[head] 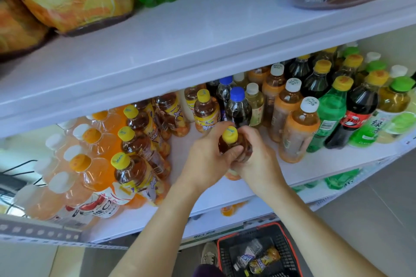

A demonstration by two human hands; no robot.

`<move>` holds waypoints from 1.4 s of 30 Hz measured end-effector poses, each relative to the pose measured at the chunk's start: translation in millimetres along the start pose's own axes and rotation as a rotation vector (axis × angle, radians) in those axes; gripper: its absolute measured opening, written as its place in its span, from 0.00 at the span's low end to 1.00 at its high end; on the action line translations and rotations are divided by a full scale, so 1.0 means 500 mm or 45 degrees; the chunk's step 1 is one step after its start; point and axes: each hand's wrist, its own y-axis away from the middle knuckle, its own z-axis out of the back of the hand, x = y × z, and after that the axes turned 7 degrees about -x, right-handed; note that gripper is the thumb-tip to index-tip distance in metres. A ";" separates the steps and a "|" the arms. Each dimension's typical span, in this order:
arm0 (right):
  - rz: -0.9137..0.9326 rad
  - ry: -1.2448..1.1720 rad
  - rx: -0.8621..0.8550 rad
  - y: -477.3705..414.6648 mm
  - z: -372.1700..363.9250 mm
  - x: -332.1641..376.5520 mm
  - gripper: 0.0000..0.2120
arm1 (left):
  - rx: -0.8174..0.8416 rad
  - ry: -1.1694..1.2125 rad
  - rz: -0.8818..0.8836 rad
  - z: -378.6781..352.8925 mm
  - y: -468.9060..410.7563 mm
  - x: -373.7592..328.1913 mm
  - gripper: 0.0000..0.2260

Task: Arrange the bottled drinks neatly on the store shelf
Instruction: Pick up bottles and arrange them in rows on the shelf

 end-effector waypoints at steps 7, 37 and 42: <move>0.167 0.067 -0.115 0.010 -0.004 -0.024 0.28 | -0.281 -0.182 0.076 0.020 -0.052 0.032 0.20; -0.460 -0.293 0.224 0.114 -0.004 -0.048 0.09 | -0.255 -0.970 0.056 0.132 -0.072 0.085 0.13; -0.837 -0.634 0.313 0.131 0.028 -0.034 0.11 | -0.575 -0.559 -0.087 0.175 0.055 -0.003 0.11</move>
